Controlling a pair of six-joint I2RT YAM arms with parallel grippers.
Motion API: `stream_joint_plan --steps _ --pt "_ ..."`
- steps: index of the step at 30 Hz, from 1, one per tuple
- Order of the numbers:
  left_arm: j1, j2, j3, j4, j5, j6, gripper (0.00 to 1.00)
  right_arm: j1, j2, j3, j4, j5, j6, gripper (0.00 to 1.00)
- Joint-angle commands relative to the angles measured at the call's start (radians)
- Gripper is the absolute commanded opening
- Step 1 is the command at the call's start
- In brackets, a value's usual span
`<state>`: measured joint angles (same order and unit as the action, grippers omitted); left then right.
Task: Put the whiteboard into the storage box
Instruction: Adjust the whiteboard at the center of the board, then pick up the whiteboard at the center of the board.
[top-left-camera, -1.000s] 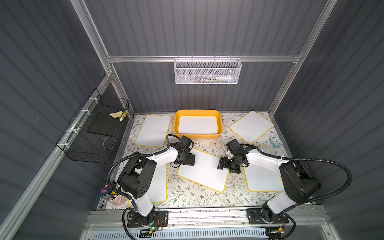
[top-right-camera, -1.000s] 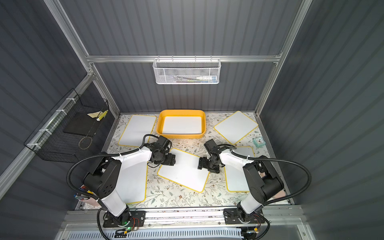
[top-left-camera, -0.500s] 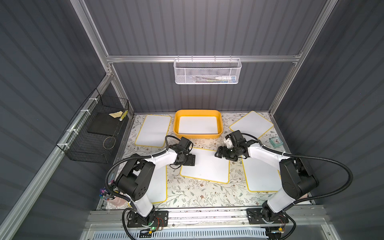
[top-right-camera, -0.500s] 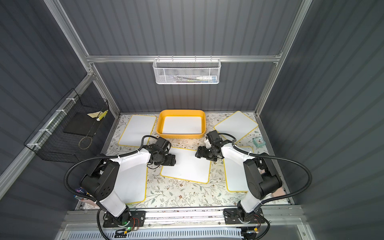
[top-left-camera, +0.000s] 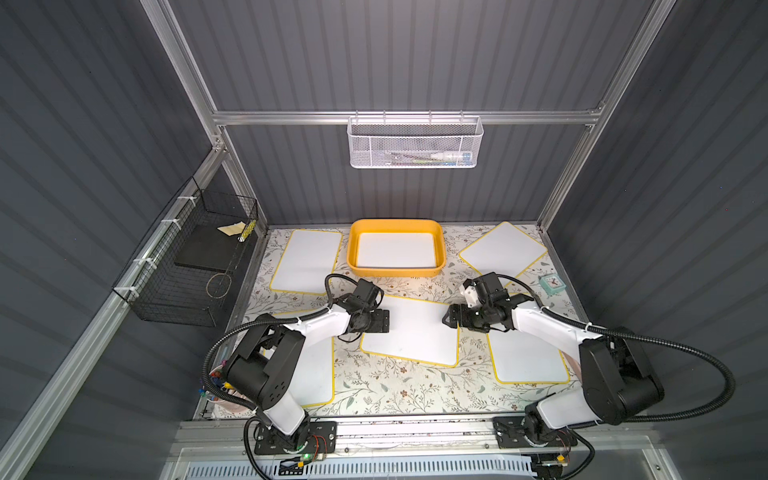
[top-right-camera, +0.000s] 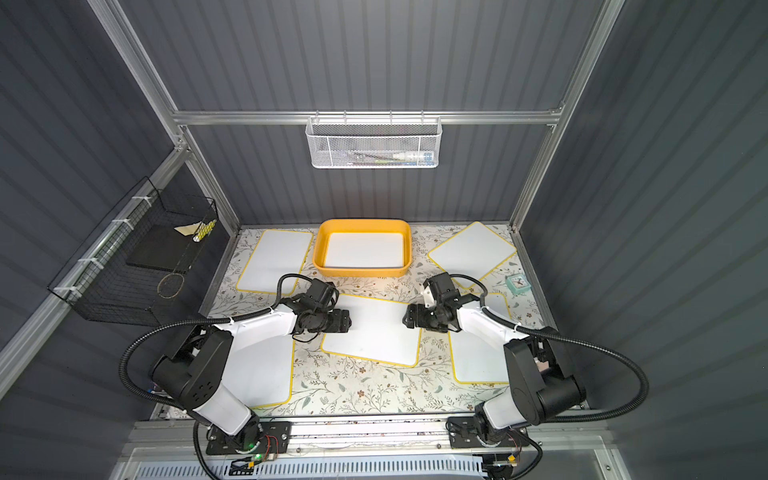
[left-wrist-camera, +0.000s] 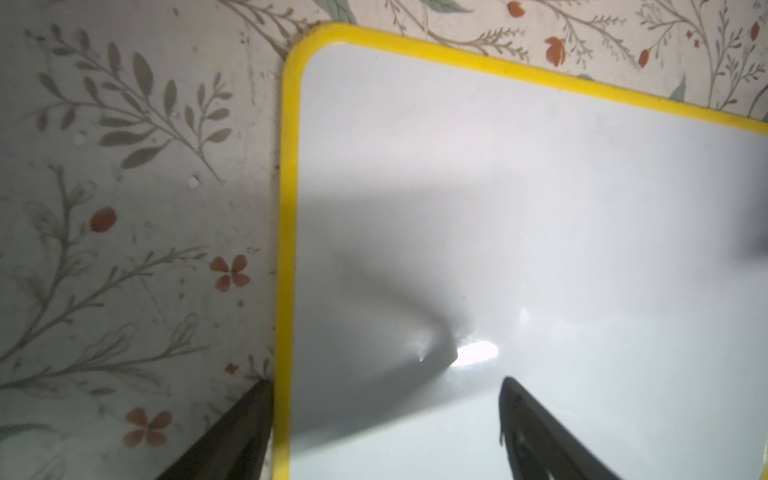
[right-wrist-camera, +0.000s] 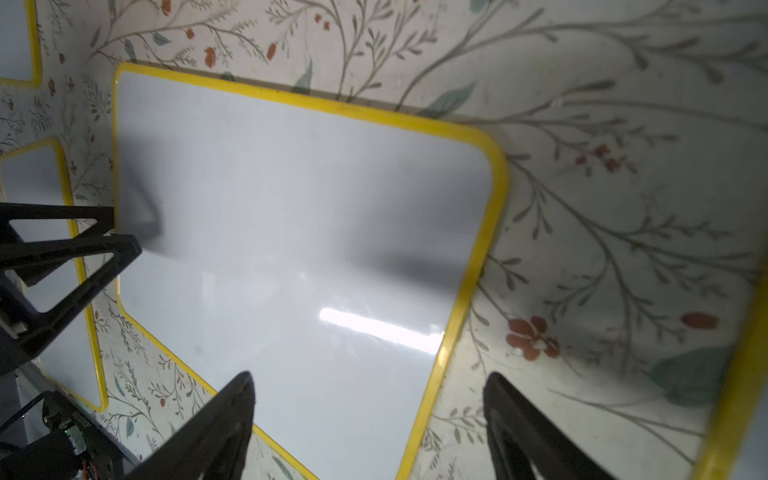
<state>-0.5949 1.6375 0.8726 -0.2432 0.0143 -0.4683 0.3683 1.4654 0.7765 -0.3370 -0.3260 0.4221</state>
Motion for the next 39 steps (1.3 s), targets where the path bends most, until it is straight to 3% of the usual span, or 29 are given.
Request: stream_joint_plan --steps 1,17,39 --pt "-0.005 -0.007 -0.025 -0.006 -0.011 -0.003 0.86 -0.004 -0.029 -0.028 0.011 -0.049 0.003 0.86" --pt "-0.005 -0.023 -0.099 0.045 0.055 -0.025 0.87 -0.006 -0.013 -0.089 0.078 -0.088 0.048 0.86" --pt "-0.005 0.036 -0.089 0.074 0.098 -0.022 0.87 -0.005 0.046 -0.114 0.176 -0.181 0.136 0.86"
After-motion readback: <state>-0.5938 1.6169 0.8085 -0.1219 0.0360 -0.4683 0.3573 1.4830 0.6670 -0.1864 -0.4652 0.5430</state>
